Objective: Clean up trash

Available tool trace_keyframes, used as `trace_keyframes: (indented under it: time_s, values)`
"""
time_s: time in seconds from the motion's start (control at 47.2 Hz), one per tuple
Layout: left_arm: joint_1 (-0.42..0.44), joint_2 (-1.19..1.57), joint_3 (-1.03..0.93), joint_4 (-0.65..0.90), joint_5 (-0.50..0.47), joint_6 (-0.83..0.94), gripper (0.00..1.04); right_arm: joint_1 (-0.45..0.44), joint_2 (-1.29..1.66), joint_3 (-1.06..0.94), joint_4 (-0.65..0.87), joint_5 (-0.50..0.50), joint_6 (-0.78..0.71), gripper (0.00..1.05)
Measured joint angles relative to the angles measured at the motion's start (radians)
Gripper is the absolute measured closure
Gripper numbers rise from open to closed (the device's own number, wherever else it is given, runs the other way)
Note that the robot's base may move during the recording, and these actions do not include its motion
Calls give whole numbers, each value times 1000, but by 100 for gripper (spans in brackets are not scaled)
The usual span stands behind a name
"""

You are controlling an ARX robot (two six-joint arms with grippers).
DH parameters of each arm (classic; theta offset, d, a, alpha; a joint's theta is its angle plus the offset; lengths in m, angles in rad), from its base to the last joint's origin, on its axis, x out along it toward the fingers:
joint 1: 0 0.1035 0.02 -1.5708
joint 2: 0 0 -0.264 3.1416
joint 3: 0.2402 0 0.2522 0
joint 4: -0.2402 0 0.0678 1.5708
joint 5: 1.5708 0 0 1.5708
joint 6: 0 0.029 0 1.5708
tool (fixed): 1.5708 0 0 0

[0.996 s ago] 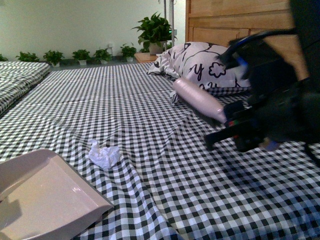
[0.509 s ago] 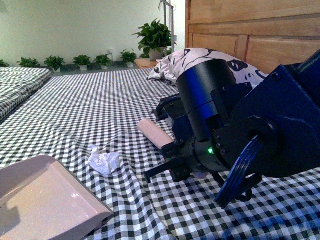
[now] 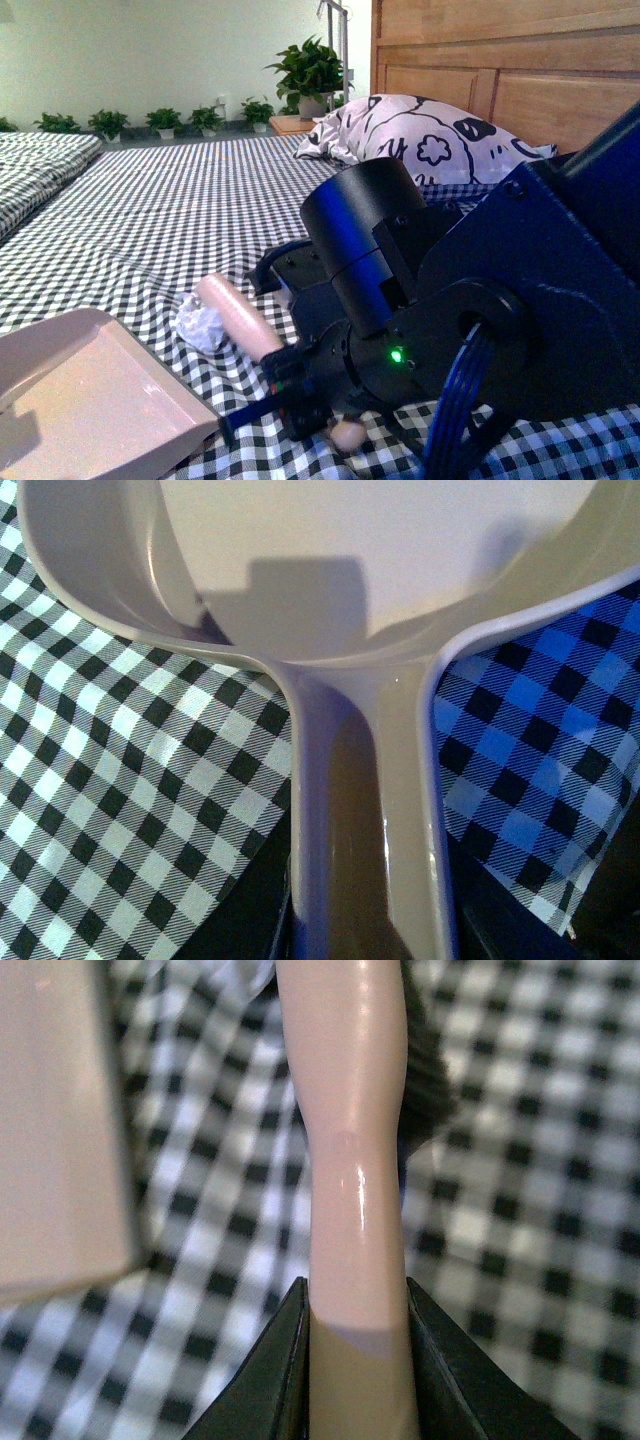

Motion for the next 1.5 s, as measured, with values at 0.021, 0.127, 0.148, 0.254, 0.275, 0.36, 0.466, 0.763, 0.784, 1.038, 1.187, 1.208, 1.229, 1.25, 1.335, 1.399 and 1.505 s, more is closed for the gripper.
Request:
trace_keyframes:
  time_s: [0.021, 0.127, 0.148, 0.254, 0.275, 0.36, 0.466, 0.763, 0.784, 1.038, 1.187, 1.208, 1.229, 1.25, 1.335, 1.399, 1.505]
  values:
    - [0, 0, 0, 0, 0, 0, 79, 0, -5, -3, -14, -20, 1, 82]
    - [0, 0, 0, 0, 0, 0, 79, -5, -50, -33, -68, -175, 24, 82]
    - [0, 0, 0, 0, 0, 0, 79, -7, -56, -36, -69, -192, 28, 82]
    - [0, 0, 0, 0, 0, 0, 79, -27, -99, -47, -70, -304, 73, 82]
    - [0, 0, 0, 0, 0, 0, 79, -35, -112, -50, -69, -332, 84, 82]
    - [0, 0, 0, 0, 0, 0, 79, -65, -152, -53, -65, -407, 124, 82]
    - [0, 0, 0, 0, 0, 0, 79, -105, -187, -53, -55, -449, 174, 82]
    - [0, 0, 0, 0, 0, 1, 79, -151, -194, -80, -31, -355, 186, 82]
    - [0, 0, 0, 0, 0, 1, 79, -151, -193, -82, -21, -341, 186, 82]
    - [0, 0, 0, 0, 0, 1, 79, -191, -187, -118, 71, -274, 186, 82]
    - [0, 0, 0, 0, 0, 1, 79, -233, -209, -177, 102, -274, 163, 82]
    - [0, 0, 0, 0, 0, 1, 79, -248, -223, -195, 107, -273, 154, 82]
    - [0, 0, 0, 0, 0, 1, 79, -259, -233, -206, 111, -270, 147, 82]
    - [0, 0, 0, 0, 0, 2, 79, -270, -245, -217, 113, -269, 142, 82]
    - [0, 0, -2, 8, 2, -2, 79, -306, -285, -243, 119, -267, 130, 82]
    - [-6, -13, -77, 215, 16, -73, 79, -349, -330, -265, 127, -274, 126, 82]
    - [-21, -27, -166, 476, 9, -224, 79, -407, -391, -290, 128, -294, 123, 82]
